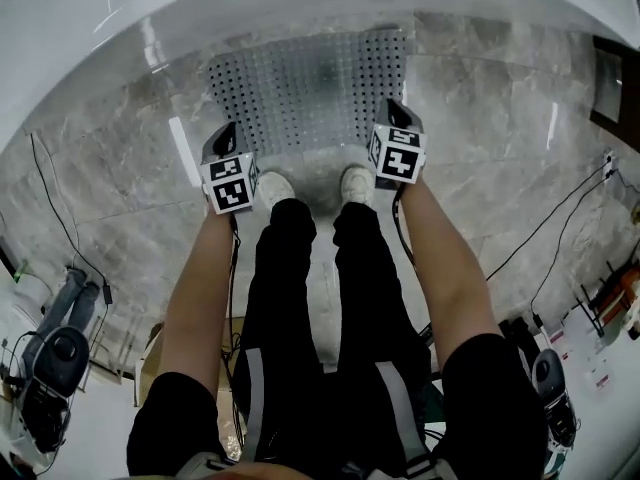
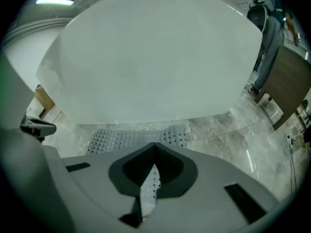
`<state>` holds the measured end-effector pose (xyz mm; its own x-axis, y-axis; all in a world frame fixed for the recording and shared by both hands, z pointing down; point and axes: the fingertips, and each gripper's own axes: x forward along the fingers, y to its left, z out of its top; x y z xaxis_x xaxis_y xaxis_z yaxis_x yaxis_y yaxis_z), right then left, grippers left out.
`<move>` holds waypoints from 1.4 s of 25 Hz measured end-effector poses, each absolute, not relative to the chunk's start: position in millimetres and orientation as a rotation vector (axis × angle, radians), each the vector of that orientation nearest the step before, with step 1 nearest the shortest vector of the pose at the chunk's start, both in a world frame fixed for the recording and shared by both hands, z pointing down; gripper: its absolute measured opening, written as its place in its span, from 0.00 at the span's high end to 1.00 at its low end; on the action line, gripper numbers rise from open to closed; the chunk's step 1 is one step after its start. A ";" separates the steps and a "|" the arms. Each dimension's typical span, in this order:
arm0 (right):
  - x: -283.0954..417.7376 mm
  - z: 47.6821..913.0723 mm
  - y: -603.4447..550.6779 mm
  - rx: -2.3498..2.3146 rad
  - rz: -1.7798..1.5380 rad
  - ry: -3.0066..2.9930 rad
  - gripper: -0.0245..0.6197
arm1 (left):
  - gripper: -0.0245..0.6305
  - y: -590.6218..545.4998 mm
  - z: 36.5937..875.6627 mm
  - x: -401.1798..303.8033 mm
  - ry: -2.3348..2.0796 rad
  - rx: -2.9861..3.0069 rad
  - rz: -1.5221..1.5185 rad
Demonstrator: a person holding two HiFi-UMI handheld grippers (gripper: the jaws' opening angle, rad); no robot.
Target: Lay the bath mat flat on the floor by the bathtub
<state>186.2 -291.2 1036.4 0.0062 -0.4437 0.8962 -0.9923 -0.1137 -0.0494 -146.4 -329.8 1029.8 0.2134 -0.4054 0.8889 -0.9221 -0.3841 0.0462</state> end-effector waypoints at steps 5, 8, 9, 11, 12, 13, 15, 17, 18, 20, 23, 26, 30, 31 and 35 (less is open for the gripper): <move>172.6 920.0 -296.3 1.714 0.909 -1.646 0.95 | 0.96 -338.2 900.7 -115.5 -1.337 1.973 0.892; 167.3 833.4 -303.0 1.773 0.801 -1.751 0.95 | 0.96 -343.1 818.4 -100.7 -1.372 1.997 0.770; 164.2 801.4 -305.6 1.795 0.767 -1.795 0.95 | 0.96 -345.6 787.8 -95.7 -1.383 2.019 0.747; 156.7 734.5 -310.6 1.836 0.707 -1.892 0.95 | 0.96 -350.2 723.1 -85.2 -1.399 2.066 0.691; 152.8 700.7 -312.9 1.857 0.686 -1.941 0.95 | 0.96 -351.8 690.9 -79.4 -1.402 2.092 0.659; 149.0 667.0 -315.2 1.878 0.668 -1.989 0.95 | 0.96 -352.8 659.2 -73.2 -1.402 2.122 0.630; 141.3 600.1 -318.6 1.917 0.641 -2.091 0.95 | 0.96 -352.1 595.3 -60.9 -1.398 2.199 0.587; 135.2 533.8 -321.7 1.947 0.622 -2.208 0.95 | 0.96 -349.6 529.1 -48.0 -1.400 2.294 0.552; 133.5 501.5 -324.3 1.964 0.605 -2.260 0.95 | 0.96 -349.1 495.7 -42.0 -1.403 2.345 0.533; 130.6 439.1 -331.0 2.004 0.538 -2.330 0.95 | 0.96 -349.2 432.0 -34.4 -1.412 2.435 0.495; 123.1 351.1 -345.7 2.053 0.376 -2.361 0.95 | 0.96 -356.6 347.9 -37.3 -1.435 2.498 0.396; 117.6 278.5 -352.4 2.121 0.258 -2.369 0.95 | 0.96 -361.0 281.7 -54.0 -1.498 2.510 0.304; 127.9 206.8 -348.9 2.147 0.203 -2.421 0.95 | 0.96 -353.9 213.6 -62.1 -1.568 2.528 0.209; 129.9 188.5 -347.1 2.145 0.182 -2.447 0.95 | 0.96 -352.3 197.4 -63.6 -1.587 2.540 0.193; 126.1 134.4 -331.1 2.162 0.074 -2.488 0.95 | 0.96 -339.7 151.2 -77.3 -1.656 2.593 0.147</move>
<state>126.1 -331.1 134.4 -0.1330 -0.9872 -0.0876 -0.9803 0.1441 -0.1351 -77.3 -339.7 151.2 0.4177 -0.9015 0.1133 -0.9074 -0.4203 0.0003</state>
